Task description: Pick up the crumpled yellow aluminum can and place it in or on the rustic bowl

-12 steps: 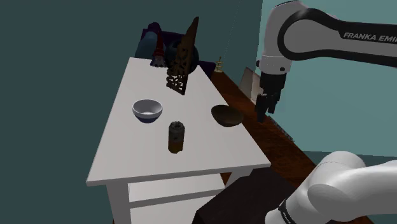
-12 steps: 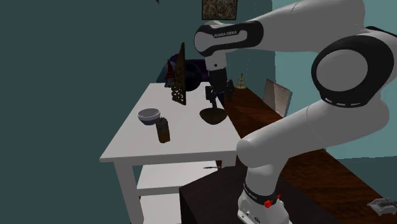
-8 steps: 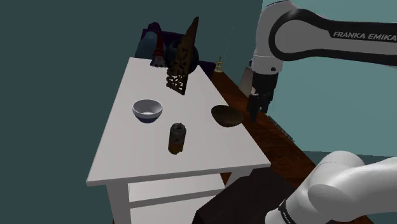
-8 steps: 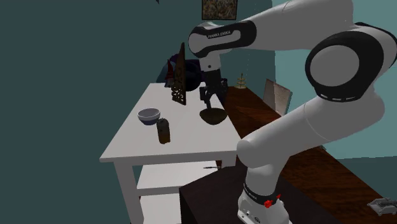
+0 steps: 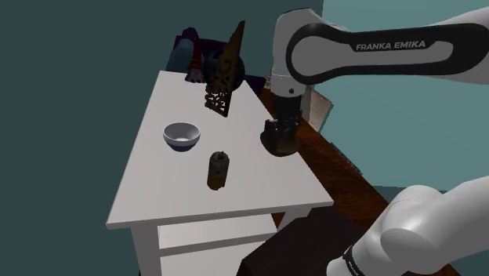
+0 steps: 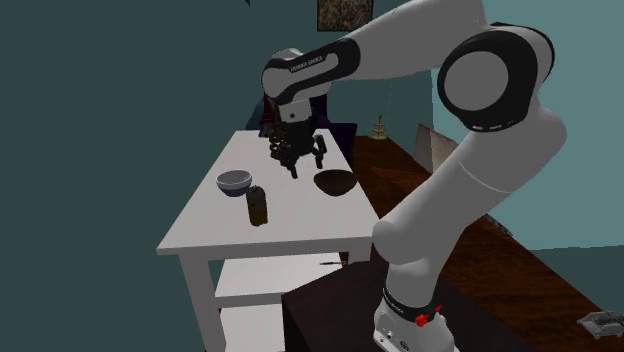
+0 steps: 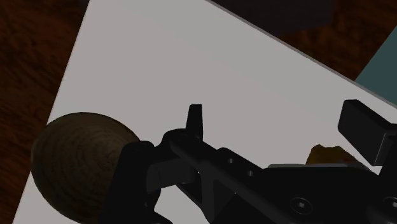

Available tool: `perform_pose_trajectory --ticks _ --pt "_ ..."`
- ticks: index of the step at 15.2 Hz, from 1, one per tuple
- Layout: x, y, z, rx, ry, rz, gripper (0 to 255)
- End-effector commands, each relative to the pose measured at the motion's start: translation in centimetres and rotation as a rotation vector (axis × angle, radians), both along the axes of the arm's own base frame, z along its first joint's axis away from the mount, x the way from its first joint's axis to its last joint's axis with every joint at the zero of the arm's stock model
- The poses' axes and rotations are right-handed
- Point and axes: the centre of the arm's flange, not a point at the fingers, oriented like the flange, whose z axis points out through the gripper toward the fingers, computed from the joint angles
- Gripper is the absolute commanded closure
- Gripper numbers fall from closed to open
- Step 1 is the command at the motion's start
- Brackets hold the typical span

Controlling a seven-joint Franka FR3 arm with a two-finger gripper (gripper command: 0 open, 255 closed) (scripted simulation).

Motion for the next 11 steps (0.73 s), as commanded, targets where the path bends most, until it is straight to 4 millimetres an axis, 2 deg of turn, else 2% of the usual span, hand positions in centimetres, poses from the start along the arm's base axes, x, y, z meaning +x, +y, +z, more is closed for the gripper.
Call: perform_pose_trajectory --ticks 1,11 --pt "1.3 2.0 -0.8 -0.003 -0.011 -0.005 0" --pt "9.3 11.5 -4.3 -0.021 -0.061 -0.026 0"
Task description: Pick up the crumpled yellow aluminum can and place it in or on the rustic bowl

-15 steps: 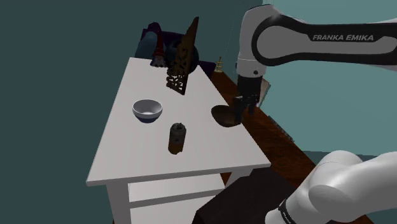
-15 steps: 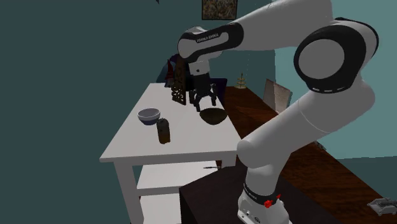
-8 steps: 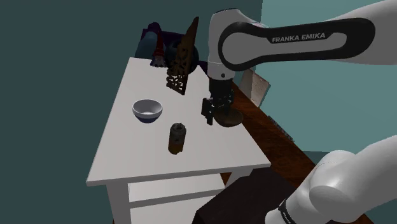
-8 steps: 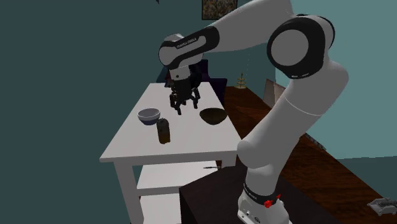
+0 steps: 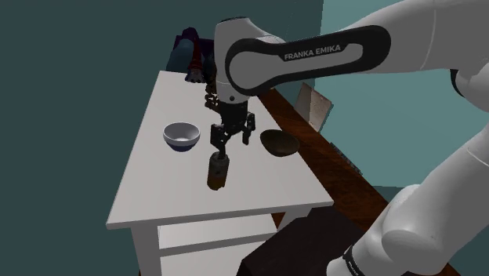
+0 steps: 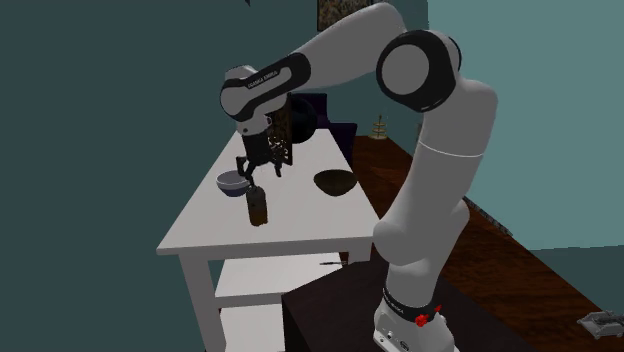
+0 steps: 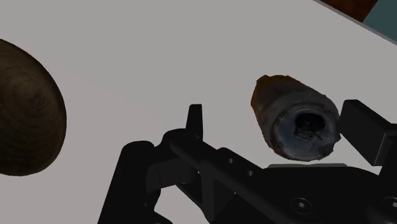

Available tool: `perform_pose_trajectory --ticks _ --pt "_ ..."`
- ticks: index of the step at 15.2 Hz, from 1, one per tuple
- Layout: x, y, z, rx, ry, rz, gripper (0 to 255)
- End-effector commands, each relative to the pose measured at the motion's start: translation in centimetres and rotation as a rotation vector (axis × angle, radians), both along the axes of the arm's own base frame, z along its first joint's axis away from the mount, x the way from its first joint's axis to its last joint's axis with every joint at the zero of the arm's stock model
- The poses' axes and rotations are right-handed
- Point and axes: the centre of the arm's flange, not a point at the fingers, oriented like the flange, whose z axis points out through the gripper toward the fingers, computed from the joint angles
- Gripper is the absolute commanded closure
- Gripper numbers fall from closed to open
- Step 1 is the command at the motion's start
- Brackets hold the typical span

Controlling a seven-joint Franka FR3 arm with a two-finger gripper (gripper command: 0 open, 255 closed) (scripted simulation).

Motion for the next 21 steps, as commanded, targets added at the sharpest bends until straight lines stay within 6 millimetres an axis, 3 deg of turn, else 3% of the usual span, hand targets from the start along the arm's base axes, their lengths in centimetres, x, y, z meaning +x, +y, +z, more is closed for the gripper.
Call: perform_pose_trajectory --ticks 1,4,12,19,20,21 --pt "1.7 1.8 -0.5 -0.003 -0.01 -0.005 0" --pt "3.8 4.2 -1.3 -0.008 -0.023 -0.01 0" --pt "3.3 3.7 -5.3 -0.008 -0.023 -0.01 0" --pt "3.3 3.7 -5.3 -0.008 -0.023 -0.01 0" --pt "3.3 3.7 -5.3 -0.008 -0.023 -0.01 255" --pt "3.3 3.7 -5.3 -0.008 -0.023 -0.01 255"
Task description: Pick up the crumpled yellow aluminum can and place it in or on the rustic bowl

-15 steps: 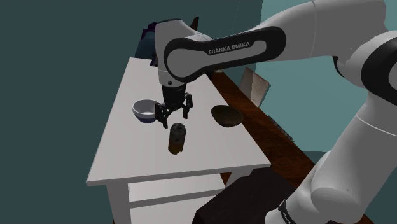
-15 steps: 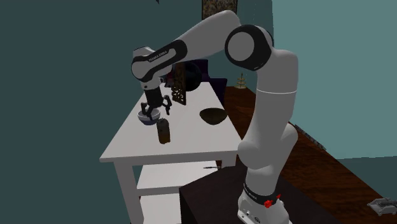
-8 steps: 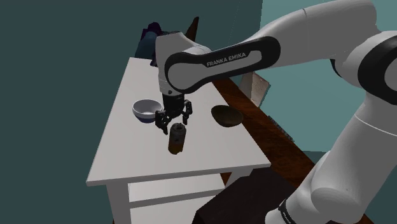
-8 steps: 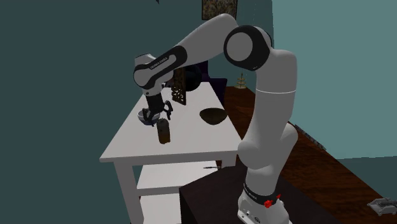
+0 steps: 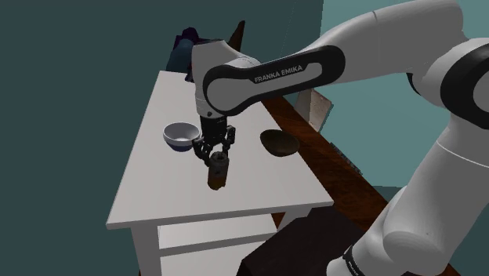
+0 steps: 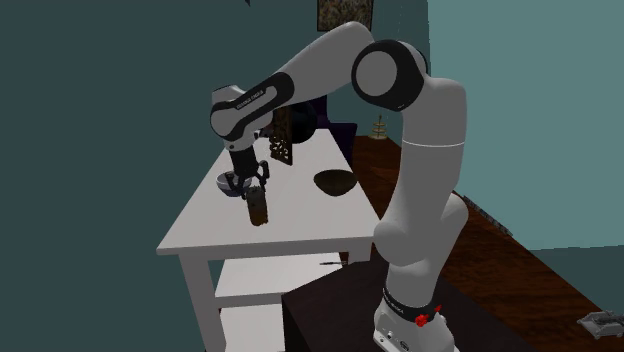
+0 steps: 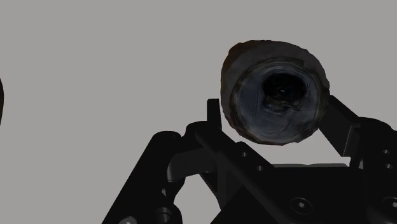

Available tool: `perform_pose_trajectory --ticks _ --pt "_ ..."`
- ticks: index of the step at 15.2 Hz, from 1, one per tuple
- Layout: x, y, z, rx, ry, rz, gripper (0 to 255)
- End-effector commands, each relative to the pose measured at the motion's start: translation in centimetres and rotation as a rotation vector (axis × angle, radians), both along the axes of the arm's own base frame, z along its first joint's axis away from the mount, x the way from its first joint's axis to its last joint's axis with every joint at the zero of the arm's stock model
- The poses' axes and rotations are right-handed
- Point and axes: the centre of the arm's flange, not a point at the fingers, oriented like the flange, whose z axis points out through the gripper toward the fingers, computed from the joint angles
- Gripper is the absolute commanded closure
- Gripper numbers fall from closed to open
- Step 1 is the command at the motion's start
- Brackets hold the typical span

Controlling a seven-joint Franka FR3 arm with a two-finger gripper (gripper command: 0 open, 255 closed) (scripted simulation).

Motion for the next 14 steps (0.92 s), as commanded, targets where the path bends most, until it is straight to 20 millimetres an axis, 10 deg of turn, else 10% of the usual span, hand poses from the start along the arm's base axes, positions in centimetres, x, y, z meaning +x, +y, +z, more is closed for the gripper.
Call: perform_pose_trajectory --ticks 1,14 --pt "0.0 0.0 -0.1 0.0 0.001 0.001 255" --pt "0.0 0.0 3.1 0.0 0.001 0.001 255"
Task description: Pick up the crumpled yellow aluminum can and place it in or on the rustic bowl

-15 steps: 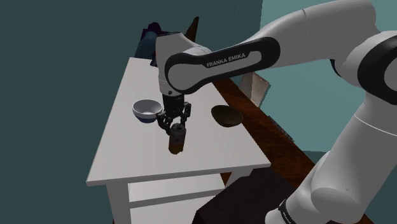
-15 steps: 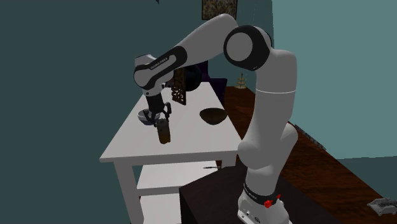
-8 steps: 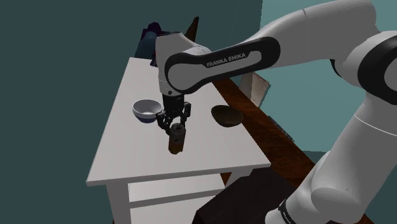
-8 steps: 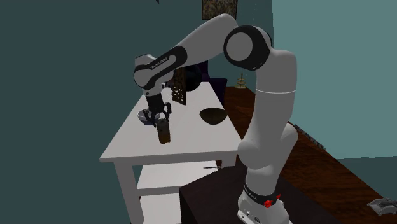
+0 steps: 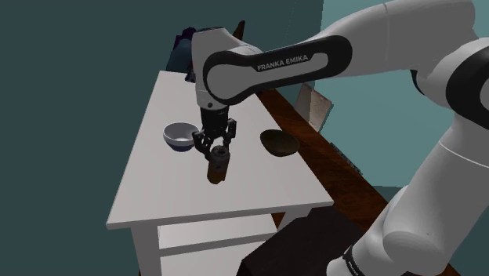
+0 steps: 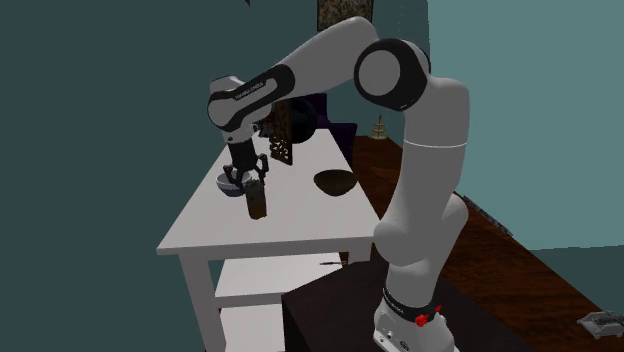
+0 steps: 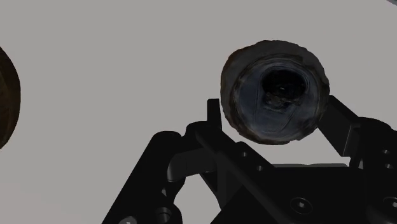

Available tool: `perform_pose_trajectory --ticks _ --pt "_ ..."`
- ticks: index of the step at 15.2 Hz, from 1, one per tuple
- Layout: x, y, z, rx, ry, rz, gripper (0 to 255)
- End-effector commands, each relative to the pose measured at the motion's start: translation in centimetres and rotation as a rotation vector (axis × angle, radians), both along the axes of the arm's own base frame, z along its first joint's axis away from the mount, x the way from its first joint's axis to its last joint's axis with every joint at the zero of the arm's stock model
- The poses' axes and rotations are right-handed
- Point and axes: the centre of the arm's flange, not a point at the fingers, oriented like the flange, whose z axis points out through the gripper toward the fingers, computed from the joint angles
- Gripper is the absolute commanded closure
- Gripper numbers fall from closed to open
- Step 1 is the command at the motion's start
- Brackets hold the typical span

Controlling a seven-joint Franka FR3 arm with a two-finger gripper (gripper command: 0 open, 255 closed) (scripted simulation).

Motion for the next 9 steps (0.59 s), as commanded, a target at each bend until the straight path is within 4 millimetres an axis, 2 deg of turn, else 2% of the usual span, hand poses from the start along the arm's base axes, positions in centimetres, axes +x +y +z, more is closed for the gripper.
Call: perform_pose_trajectory --ticks 1,9 --pt "-0.1 -0.1 1.1 0.0 0.0 0.0 255" --pt "-0.1 -0.1 5.4 0.0 0.0 0.0 255"
